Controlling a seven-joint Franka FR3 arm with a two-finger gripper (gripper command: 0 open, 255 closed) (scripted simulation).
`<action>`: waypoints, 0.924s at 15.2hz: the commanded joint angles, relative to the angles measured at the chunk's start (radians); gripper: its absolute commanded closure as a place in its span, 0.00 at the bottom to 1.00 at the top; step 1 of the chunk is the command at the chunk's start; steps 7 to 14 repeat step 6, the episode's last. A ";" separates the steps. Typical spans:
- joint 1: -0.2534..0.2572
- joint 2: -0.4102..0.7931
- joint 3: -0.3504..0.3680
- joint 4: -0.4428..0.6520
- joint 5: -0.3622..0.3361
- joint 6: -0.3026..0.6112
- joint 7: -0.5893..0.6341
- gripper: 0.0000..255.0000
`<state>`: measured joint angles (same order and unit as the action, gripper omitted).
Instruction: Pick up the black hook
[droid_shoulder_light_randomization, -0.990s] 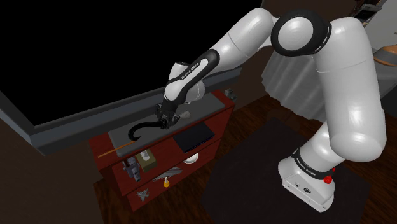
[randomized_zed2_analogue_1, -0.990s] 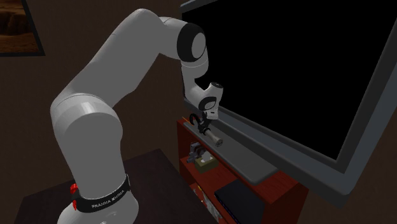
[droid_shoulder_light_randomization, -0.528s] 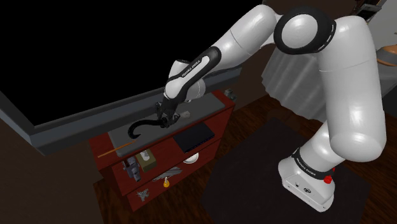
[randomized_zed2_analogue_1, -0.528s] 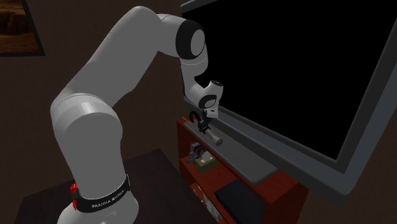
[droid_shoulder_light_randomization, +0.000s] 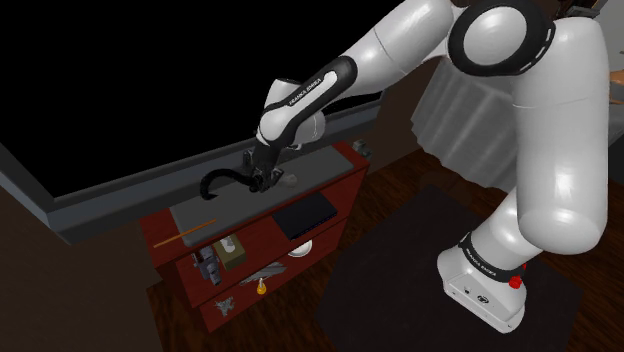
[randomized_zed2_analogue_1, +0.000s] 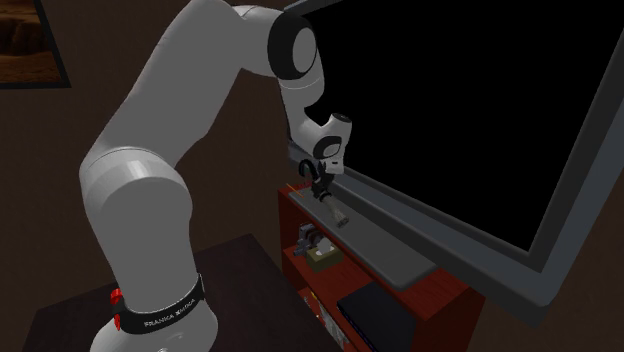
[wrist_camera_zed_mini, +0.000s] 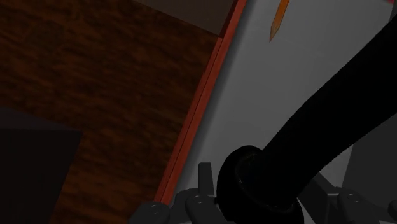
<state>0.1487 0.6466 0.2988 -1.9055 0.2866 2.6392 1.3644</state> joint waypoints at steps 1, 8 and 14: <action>-0.002 -0.024 0.002 -0.008 0.001 -0.014 0.005 1.00; -0.004 -0.058 0.003 -0.014 0.002 -0.042 0.014 1.00; -0.004 -0.058 0.003 -0.014 0.002 -0.042 0.014 1.00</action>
